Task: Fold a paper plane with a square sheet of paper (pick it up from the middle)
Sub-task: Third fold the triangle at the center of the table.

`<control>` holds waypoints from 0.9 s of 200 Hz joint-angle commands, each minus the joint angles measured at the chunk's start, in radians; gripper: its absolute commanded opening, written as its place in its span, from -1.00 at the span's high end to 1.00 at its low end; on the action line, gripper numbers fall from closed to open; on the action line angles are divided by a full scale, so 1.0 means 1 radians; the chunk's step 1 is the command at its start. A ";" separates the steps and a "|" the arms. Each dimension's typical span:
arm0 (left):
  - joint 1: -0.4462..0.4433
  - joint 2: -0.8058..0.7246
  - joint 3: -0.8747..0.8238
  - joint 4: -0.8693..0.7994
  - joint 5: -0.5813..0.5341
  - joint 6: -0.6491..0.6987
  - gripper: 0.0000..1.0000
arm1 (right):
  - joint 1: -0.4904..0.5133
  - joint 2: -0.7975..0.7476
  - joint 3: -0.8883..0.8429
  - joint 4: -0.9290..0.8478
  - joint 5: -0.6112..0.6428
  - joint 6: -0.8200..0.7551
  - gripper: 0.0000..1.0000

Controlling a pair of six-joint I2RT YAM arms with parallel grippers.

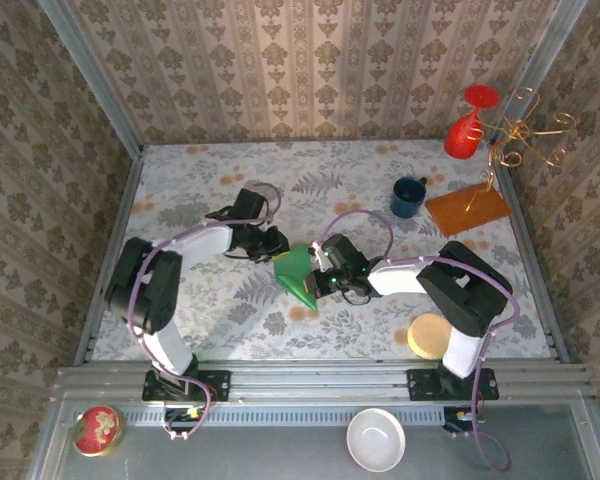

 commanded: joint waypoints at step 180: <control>-0.197 -0.097 -0.244 0.209 -0.046 -0.312 0.78 | -0.014 0.040 0.021 -0.093 0.013 0.036 1.00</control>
